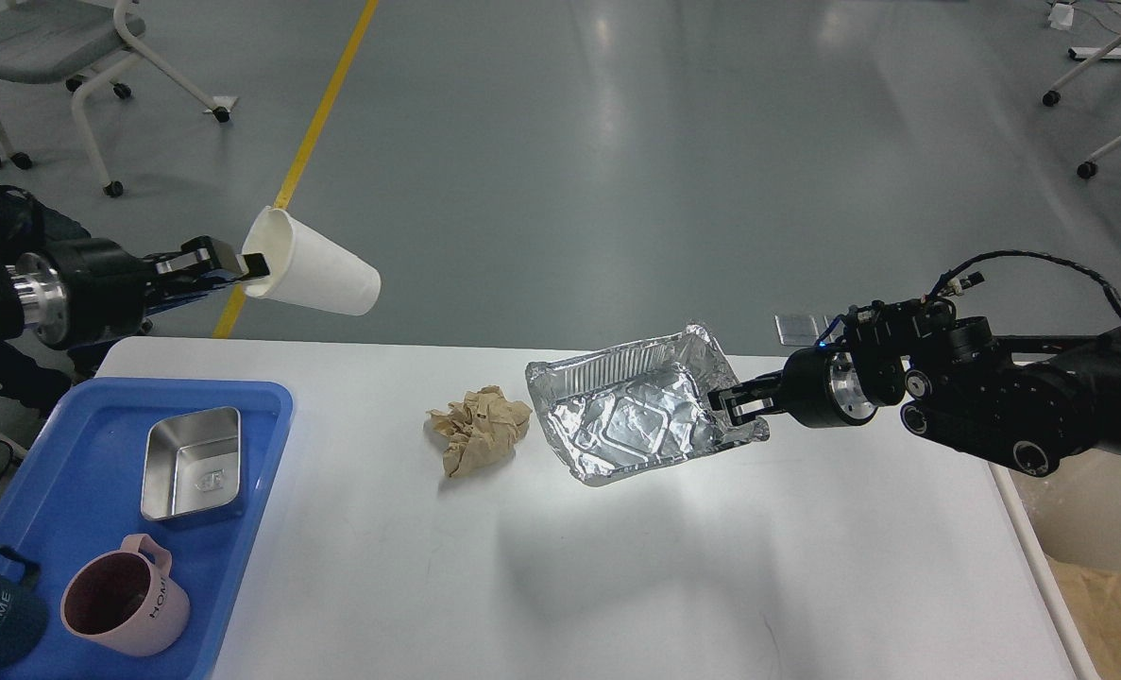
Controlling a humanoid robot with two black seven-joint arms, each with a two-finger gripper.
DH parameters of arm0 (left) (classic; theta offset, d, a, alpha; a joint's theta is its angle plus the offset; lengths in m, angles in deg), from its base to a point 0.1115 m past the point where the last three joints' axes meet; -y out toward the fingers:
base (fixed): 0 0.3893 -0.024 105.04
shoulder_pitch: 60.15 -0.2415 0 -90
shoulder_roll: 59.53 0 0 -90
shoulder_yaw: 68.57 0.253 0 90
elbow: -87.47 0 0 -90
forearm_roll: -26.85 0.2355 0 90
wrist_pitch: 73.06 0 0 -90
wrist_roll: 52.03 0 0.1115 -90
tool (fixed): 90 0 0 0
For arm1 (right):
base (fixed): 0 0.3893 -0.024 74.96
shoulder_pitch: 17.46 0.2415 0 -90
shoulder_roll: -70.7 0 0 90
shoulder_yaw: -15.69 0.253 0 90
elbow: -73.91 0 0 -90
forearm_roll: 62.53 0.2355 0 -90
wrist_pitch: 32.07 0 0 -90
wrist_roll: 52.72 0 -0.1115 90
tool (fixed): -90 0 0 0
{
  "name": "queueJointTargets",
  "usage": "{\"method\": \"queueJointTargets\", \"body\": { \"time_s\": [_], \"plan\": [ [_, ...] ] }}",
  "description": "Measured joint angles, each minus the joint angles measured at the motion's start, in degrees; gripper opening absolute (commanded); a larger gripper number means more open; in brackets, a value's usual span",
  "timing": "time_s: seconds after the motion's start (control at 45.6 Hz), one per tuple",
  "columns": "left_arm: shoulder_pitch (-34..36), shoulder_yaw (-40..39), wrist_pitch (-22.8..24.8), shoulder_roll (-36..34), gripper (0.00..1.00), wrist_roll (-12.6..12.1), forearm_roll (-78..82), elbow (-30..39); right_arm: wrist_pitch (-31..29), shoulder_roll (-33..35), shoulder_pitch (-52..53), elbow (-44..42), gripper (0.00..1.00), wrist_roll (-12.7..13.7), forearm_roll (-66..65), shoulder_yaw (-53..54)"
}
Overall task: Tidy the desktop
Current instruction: 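Lift the paper cup with the left gripper and drop it into the foil tray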
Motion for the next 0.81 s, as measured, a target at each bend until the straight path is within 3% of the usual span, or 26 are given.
{"method": "queueJointTargets", "body": {
  "time_s": [0.372, 0.613, 0.811],
  "plan": [
    [18.77, 16.24, 0.81, 13.82, 0.01, -0.04, -0.49, -2.74, 0.0, -0.7, 0.14, -0.16, 0.0, 0.0, 0.07, -0.29],
    [20.91, 21.52, 0.91, 29.2, 0.01, 0.0, -0.54, -12.63, 0.0, -0.42, 0.35, -0.03, 0.0, -0.74, 0.1, -0.2],
    [21.12, 23.37, 0.9, 37.94, 0.01, 0.02, -0.55, -17.52, 0.0, -0.32, 0.75, -0.02, 0.0, -0.94, 0.14, -0.1]
  ]
}}
